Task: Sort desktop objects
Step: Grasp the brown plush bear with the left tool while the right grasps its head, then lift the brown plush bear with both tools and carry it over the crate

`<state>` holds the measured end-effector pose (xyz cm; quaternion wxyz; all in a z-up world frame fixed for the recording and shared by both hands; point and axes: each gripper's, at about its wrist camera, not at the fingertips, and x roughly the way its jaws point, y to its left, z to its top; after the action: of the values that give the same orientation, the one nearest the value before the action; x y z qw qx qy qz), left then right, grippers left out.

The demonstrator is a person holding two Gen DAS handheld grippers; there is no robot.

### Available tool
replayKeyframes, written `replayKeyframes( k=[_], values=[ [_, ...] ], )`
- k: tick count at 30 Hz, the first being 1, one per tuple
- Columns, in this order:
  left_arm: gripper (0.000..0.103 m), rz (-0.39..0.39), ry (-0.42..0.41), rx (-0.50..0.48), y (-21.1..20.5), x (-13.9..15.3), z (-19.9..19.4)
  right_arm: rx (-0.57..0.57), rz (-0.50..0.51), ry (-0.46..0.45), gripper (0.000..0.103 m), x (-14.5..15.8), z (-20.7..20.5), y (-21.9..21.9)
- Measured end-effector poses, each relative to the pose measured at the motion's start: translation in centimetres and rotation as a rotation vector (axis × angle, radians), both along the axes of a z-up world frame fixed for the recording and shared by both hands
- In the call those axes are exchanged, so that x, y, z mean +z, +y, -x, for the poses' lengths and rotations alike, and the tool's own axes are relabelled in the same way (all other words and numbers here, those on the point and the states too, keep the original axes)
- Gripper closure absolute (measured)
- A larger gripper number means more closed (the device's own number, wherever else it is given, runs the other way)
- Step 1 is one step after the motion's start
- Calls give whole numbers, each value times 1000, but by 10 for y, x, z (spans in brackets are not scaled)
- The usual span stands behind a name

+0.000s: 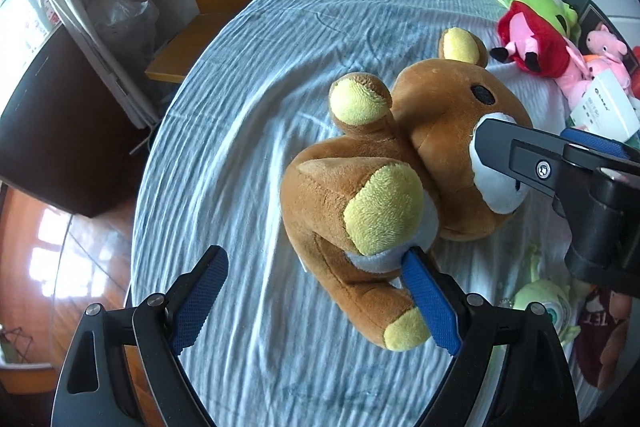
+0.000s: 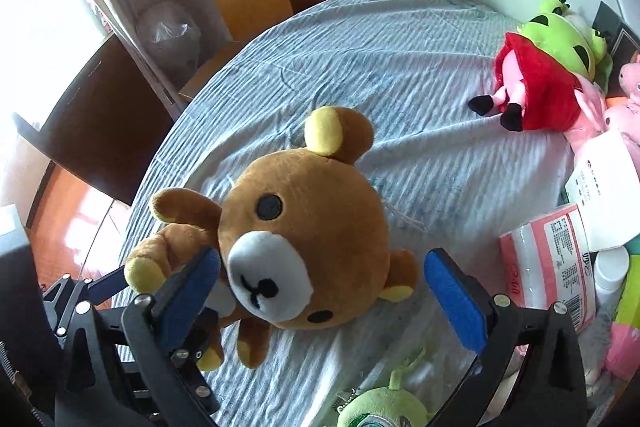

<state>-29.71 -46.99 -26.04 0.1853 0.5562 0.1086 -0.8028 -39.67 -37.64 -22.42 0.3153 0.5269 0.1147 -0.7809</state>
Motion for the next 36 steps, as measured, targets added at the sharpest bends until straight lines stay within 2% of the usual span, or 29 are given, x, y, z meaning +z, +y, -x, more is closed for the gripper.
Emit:
replayKeyframes(
  k=[4,7,11,13,14,15,19,21,28,31,32,35,36],
  values=[
    [13,10,30,-18,-4,-3,6,-12,-36,-30,0,-24,8,-7],
    [13,-8,42,-26,-6,-4,10,-34,24,-92,0,-38,18,-2],
    [14,-27,57,-38,-8,-5,15,-28,48,-112,0,-44,22,-3],
    [24,-43,69,-57,-6,-6,18,-27,50,-114,0,-46,24,-3],
    [35,-46,72,-68,-4,-5,18,-27,49,-114,0,-46,24,-4],
    [41,-48,75,-78,-1,-4,19,-27,48,-113,0,-46,24,-5],
    [43,-47,82,-96,2,-4,20,-21,39,-93,0,-45,23,-8],
    [47,-47,85,-100,2,-2,19,-18,45,-83,6,-42,21,-8],
    [57,-25,107,-132,7,7,12,-33,56,-52,14,-29,11,0],
    [70,-14,126,-151,10,16,9,-46,68,-27,16,-17,5,6],
    [84,-15,131,-161,11,19,9,-51,72,-16,17,-12,3,8],
    [86,-15,138,-189,15,24,7,-79,60,0,18,-5,-2,14],
    [83,-15,135,-196,16,25,6,-93,55,-1,18,-4,-3,16]
  ],
)
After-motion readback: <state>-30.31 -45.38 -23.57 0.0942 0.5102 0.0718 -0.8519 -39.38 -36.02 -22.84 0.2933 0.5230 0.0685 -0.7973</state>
